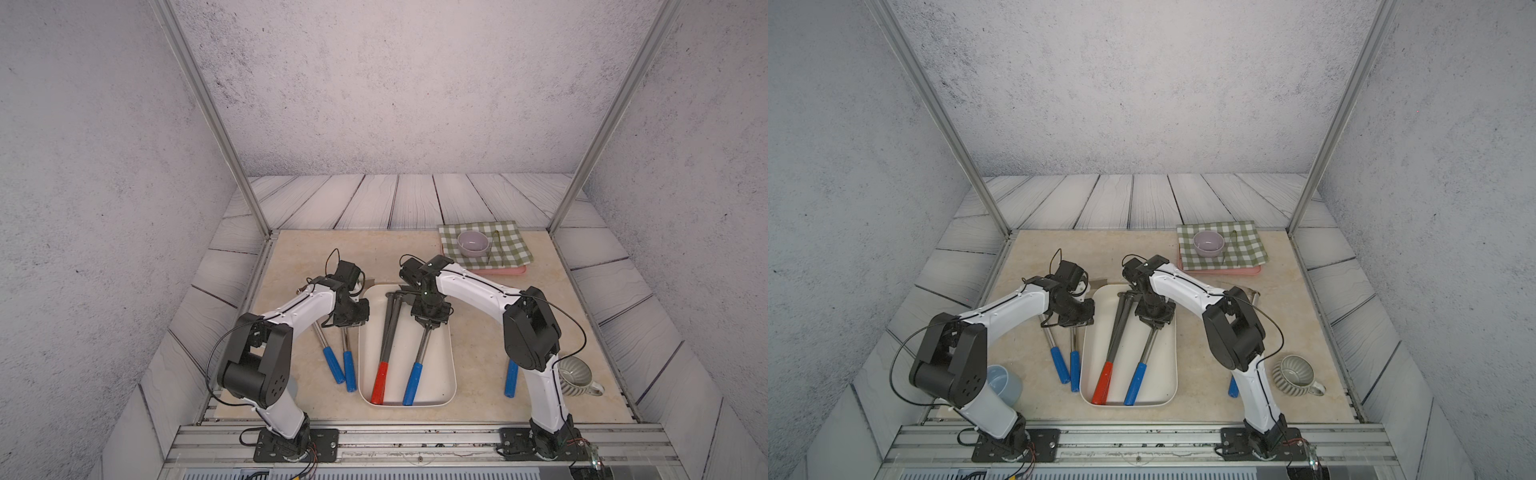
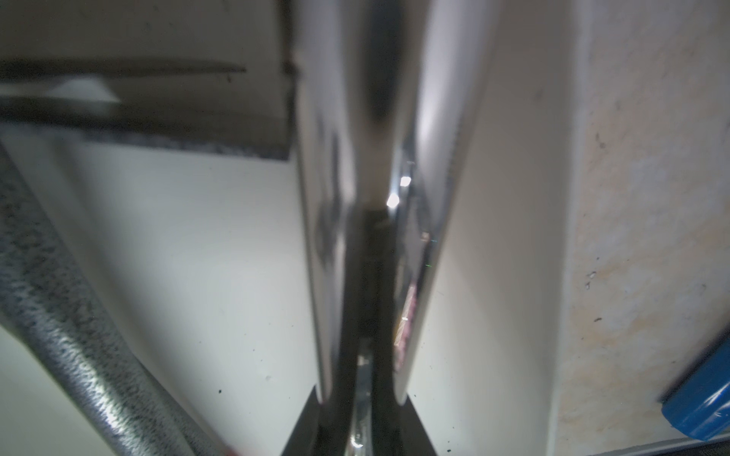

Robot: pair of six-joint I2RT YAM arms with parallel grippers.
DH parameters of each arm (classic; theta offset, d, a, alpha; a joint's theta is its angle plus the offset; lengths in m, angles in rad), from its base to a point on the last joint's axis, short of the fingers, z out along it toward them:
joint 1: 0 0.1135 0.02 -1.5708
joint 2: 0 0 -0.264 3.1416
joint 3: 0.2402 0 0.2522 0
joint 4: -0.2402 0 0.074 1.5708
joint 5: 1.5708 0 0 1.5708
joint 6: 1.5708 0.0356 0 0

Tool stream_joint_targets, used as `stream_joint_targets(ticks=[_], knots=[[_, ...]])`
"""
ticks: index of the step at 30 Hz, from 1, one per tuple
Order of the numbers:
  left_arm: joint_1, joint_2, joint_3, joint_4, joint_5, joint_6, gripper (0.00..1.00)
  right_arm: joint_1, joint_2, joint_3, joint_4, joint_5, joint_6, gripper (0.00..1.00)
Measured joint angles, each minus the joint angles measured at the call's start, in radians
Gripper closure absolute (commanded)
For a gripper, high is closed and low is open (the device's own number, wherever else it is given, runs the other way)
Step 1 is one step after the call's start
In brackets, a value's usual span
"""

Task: Put the small hoe into the storage box
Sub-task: Place the hoe in the storage box.

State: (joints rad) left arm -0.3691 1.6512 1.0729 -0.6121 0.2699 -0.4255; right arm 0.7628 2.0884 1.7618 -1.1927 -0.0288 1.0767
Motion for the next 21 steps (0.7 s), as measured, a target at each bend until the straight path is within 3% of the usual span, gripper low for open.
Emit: stream_joint_targets(ticks=[11,21], knots=[[0.000,0.000,0.000,0.000,0.000,0.001,1.00,0.008,0.000,0.007,-0.033,-0.047,-0.063,0.65],[0.000,0.000,0.000,0.000,-0.001,0.003,1.00,0.008,0.000,0.026,-0.052,-0.069,-0.090,0.48]])
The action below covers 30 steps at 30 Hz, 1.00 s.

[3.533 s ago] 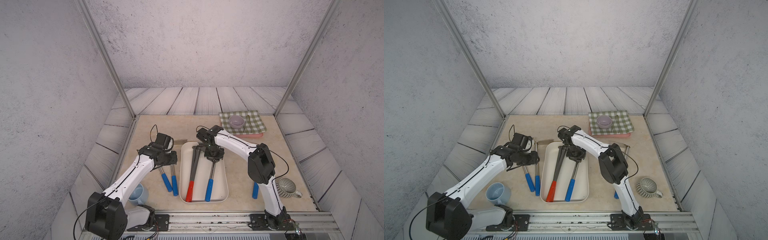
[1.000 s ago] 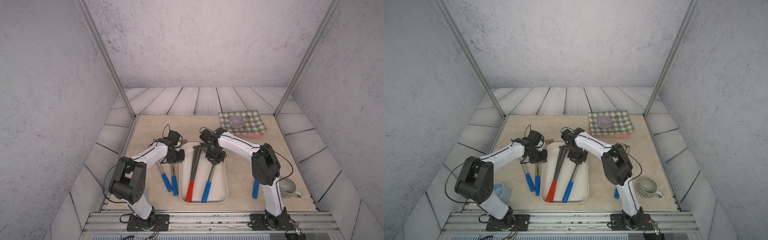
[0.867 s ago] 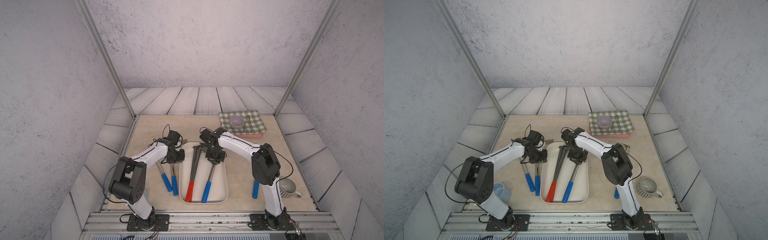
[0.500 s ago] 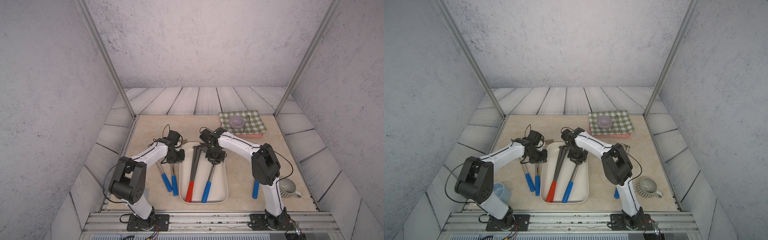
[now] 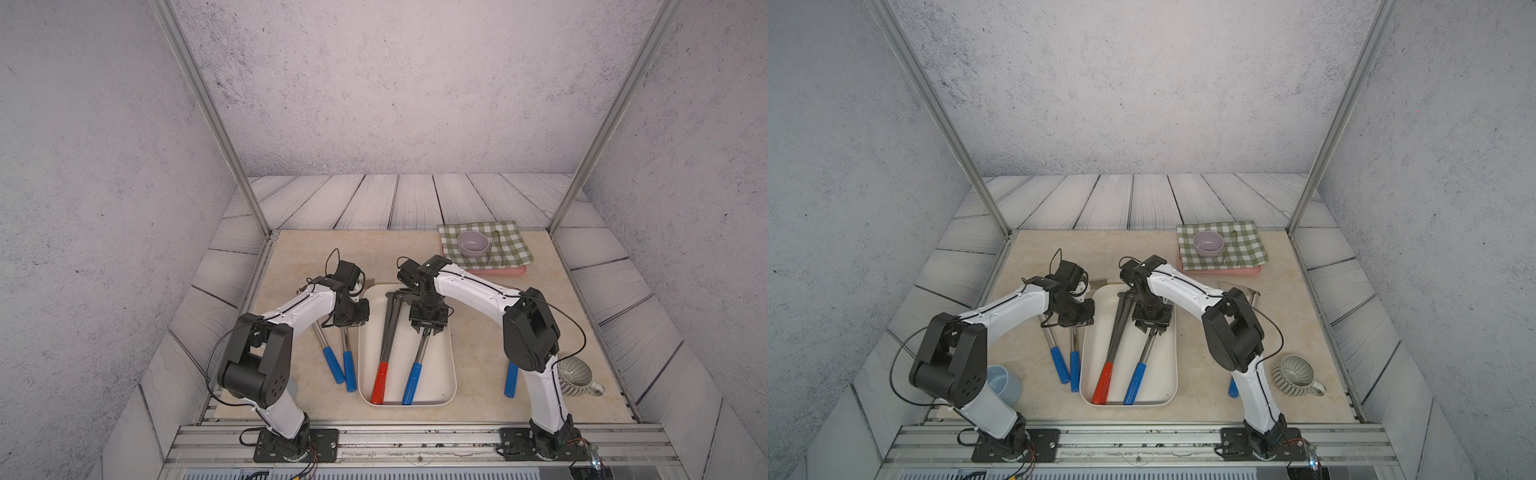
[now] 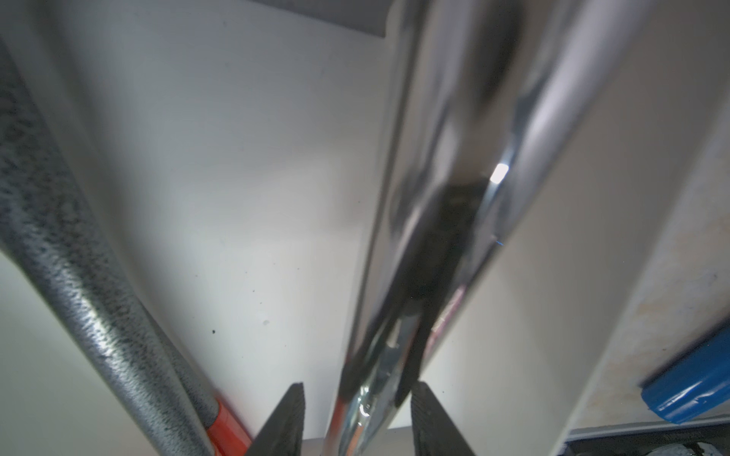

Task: Put the small hoe into the storage box
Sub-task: Place the hoe in the storage box.

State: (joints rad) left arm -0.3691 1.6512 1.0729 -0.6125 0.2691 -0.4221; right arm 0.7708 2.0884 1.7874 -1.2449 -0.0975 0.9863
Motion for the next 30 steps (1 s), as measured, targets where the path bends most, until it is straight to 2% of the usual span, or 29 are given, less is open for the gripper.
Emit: stream_joint_targets(ticks=[4,15,30], knots=[[0.000,0.000,0.001,-0.002,0.000,0.004,1.00,-0.017,-0.019,0.003,0.001,-0.003,-0.016,0.40],[-0.001,0.000,0.003,-0.005,-0.003,0.011,1.00,-0.138,-0.262,-0.040,0.061,-0.019,-0.076,0.40],[-0.002,0.001,0.004,-0.005,-0.003,0.011,1.00,-0.150,-0.244,-0.288,0.353,-0.190,-0.055,0.40]])
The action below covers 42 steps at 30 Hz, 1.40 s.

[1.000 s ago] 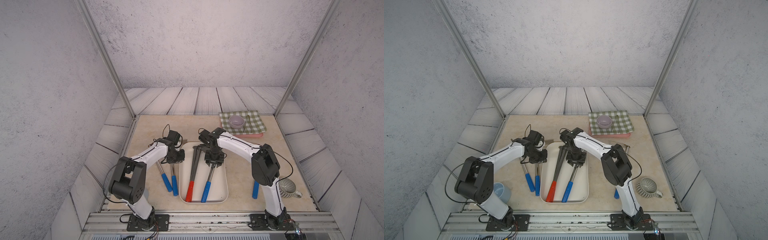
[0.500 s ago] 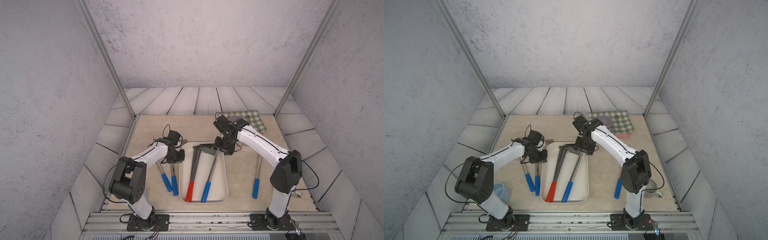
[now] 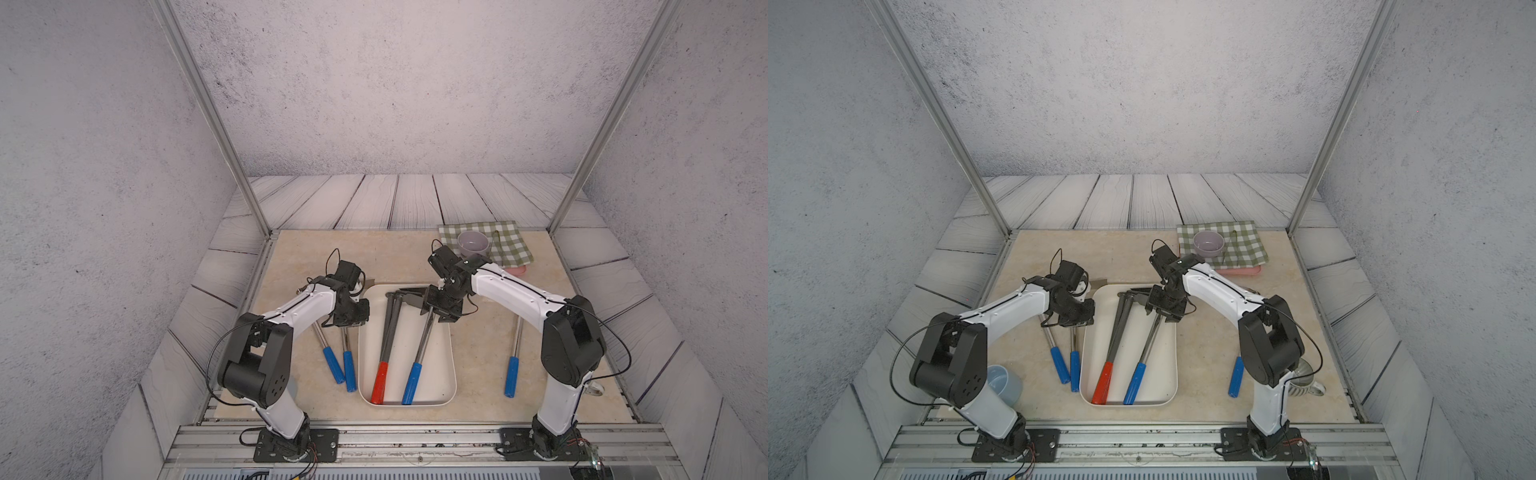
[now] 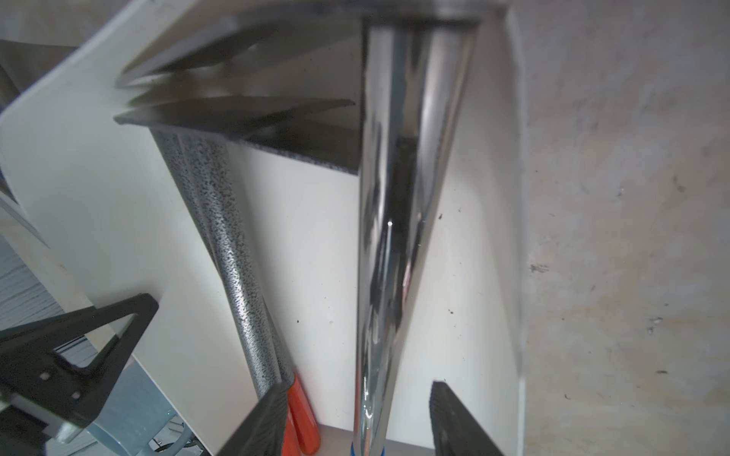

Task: Put the small hoe into the storage box
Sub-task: Place the hoe in the storage box.

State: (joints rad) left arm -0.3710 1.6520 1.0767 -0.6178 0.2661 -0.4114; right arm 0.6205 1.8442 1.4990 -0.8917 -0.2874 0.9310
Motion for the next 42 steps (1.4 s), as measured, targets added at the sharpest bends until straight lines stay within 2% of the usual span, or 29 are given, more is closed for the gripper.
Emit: stream_joint_targets(ticks=[7,15,27,33,42], knots=[[0.000,0.000,0.000,0.000,0.000,0.000,1.00,0.000,0.055,-0.057,0.113,-0.037,0.025,0.43],[0.000,0.004,0.004,-0.005,0.000,0.000,1.00,-0.001,0.064,-0.116,0.194,-0.055,0.043,0.55],[0.000,0.012,0.013,-0.001,0.000,0.000,1.00,-0.003,0.073,-0.126,0.192,-0.051,0.035,0.76],[0.000,0.013,0.014,-0.002,-0.001,0.000,1.00,-0.002,0.101,-0.124,0.208,-0.051,0.034,0.80],[0.000,0.015,0.016,-0.003,-0.001,0.000,1.00,0.007,0.138,-0.097,0.204,-0.045,0.028,0.77]])
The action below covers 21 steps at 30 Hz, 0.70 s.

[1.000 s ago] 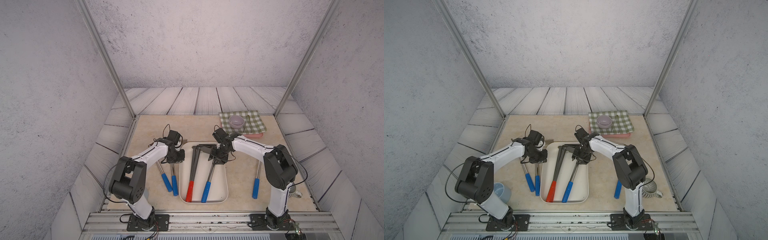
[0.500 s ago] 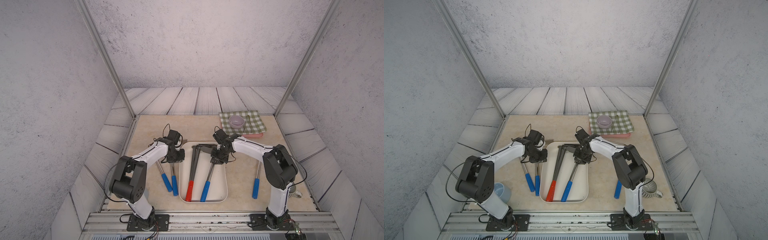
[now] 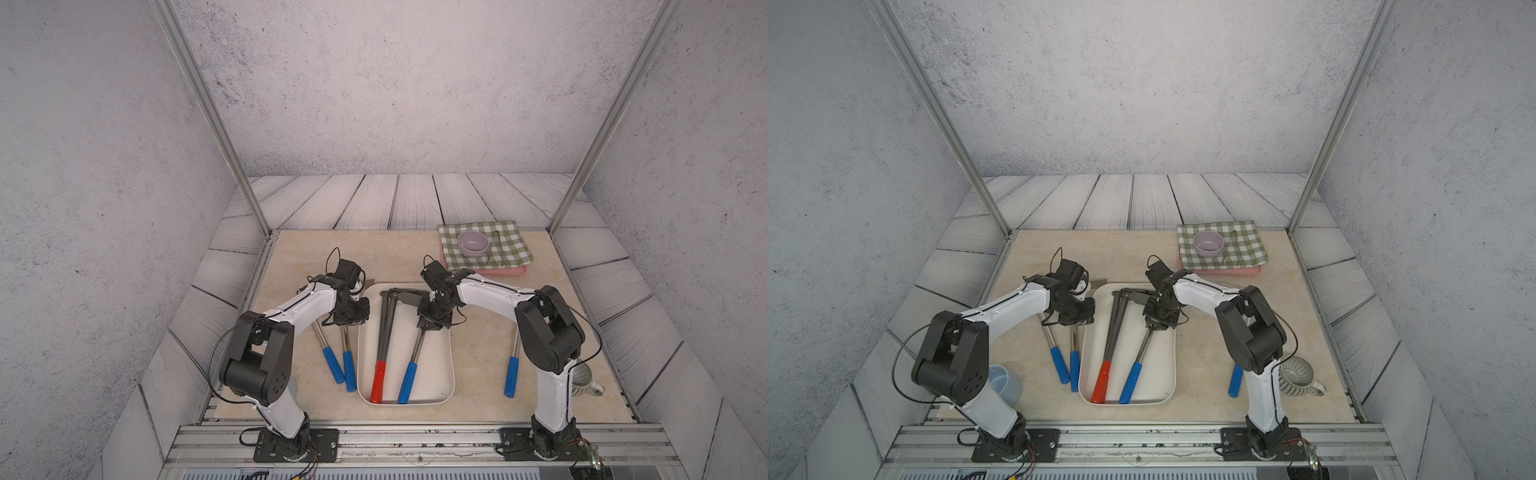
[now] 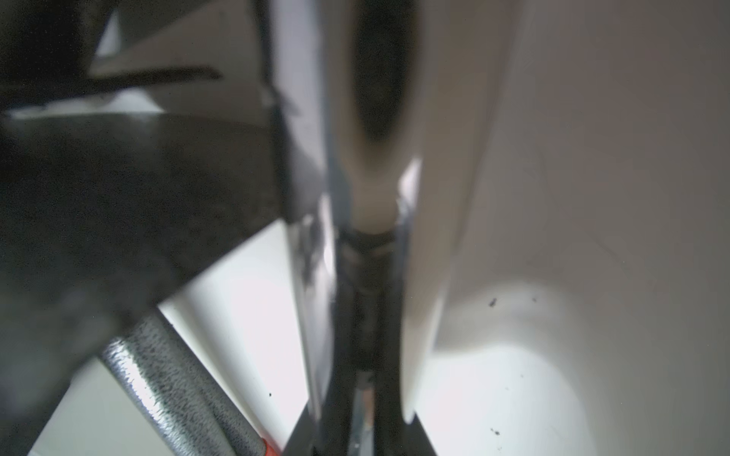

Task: Put the small hoe into the storage box
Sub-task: Place the hoe in the storage box.

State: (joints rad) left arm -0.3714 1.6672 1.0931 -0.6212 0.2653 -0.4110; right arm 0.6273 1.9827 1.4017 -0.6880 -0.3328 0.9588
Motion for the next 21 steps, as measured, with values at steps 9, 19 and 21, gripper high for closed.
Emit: stream_joint_targets(ticks=[9,19,21], knots=[[0.000,0.006,0.008,0.006,0.000,0.003,1.00,0.002,0.006,0.019,-0.062,0.043,-0.027,0.59],[-0.002,0.006,0.008,0.006,0.000,0.003,1.00,0.002,0.003,0.078,-0.142,0.077,-0.037,0.45],[-0.002,0.006,0.008,0.005,0.000,0.003,1.00,0.001,-0.005,0.097,-0.165,0.090,-0.041,0.43]])
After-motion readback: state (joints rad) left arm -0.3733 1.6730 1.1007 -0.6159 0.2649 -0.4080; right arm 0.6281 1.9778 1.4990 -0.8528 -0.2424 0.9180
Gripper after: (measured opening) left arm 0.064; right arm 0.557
